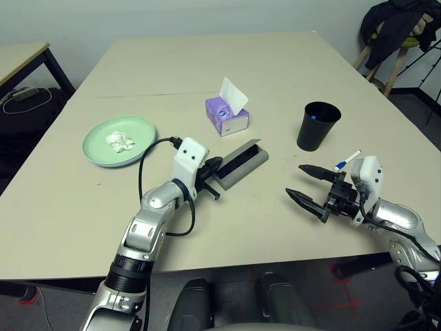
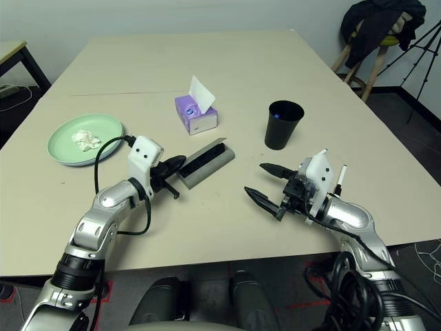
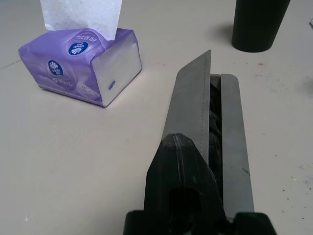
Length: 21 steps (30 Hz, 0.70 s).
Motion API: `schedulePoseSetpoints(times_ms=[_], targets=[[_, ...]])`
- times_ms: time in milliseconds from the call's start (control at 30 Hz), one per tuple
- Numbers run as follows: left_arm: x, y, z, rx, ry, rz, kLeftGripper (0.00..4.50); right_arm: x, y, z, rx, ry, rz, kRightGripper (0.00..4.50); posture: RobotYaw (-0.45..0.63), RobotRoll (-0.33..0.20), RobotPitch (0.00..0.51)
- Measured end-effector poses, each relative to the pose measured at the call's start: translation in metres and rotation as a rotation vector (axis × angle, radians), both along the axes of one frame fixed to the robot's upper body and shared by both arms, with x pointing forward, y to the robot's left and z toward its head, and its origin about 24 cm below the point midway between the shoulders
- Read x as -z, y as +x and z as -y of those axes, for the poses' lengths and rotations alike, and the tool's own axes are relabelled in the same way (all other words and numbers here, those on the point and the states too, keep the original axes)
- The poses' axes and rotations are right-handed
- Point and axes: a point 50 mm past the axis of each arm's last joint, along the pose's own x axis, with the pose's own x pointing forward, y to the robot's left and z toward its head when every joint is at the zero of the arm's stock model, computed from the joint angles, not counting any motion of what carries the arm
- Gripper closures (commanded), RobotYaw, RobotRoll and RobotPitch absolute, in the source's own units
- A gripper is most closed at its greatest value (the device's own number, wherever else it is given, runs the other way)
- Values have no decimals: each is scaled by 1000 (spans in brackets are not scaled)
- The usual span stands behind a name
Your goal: Organize and tidy the items on the table.
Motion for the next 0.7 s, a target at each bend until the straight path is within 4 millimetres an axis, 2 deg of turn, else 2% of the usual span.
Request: schedulePoseSetpoints(times_ms=[700], targets=[[4,-5,4,25,0,0,4481,-1,0,1,-10,-10,-2,0,-30,0,78]])
